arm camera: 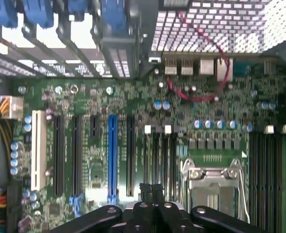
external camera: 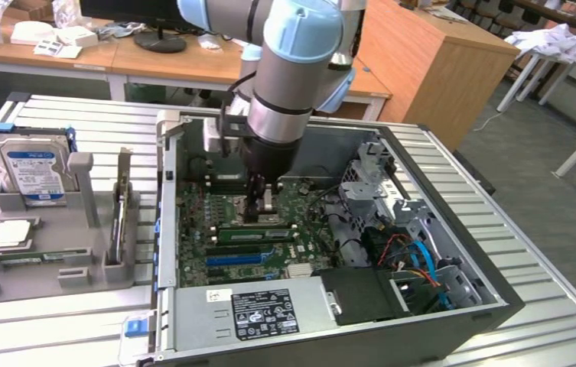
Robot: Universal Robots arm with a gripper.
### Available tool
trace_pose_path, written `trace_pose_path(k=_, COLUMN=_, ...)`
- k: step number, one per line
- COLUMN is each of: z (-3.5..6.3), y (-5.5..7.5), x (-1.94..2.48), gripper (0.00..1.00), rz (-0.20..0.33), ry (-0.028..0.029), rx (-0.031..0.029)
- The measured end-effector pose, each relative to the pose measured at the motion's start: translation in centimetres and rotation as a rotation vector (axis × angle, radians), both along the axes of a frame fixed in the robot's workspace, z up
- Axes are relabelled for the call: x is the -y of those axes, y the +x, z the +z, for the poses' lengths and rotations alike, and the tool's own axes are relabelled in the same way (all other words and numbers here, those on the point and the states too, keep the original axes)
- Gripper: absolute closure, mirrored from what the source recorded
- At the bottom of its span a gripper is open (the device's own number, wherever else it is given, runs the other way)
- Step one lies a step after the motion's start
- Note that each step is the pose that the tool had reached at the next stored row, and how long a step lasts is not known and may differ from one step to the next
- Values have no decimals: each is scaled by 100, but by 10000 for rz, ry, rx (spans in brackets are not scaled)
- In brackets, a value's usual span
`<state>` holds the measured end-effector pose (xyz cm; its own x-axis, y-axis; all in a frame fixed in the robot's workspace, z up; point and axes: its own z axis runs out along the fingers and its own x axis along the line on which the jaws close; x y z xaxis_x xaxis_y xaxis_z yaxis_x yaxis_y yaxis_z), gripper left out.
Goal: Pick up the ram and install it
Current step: 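Press down the ram until it locks into place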
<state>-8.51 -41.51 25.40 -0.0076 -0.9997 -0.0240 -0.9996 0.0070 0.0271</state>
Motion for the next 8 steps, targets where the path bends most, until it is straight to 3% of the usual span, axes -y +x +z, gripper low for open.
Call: trace_pose_path(k=8, z=-1, y=-67, x=0, gripper=89, rz=1, ry=0, rx=0)
